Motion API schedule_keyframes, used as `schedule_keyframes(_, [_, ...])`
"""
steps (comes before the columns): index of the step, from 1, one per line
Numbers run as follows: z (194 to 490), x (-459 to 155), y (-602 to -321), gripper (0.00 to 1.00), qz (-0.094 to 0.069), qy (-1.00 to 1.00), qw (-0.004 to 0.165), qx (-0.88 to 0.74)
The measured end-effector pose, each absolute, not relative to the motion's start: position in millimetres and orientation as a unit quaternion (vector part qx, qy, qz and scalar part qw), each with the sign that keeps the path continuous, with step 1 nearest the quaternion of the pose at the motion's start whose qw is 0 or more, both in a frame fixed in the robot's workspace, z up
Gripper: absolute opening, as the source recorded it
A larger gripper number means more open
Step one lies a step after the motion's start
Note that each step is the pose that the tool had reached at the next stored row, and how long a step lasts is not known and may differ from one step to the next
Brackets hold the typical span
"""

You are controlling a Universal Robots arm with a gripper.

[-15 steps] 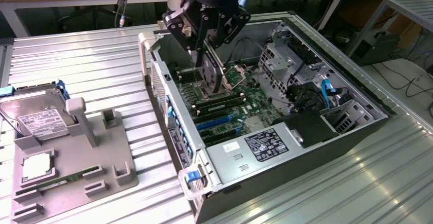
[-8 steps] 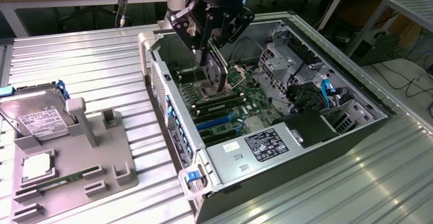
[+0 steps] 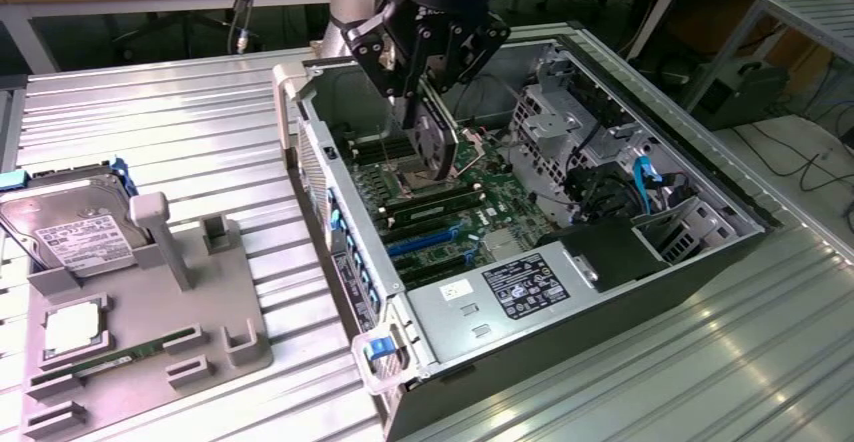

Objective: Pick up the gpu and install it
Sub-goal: 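Pick up the gpu and move the gpu toward the slot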

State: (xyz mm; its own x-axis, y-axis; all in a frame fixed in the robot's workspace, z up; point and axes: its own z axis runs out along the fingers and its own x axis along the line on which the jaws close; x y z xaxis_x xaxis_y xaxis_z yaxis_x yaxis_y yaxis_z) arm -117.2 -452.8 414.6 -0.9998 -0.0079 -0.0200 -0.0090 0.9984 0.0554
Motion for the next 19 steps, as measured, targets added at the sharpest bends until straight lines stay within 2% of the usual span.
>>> schedule_keyframes(19, [414, -97, -453, 0.28, 0.028, 1.000, 0.010, -0.004])
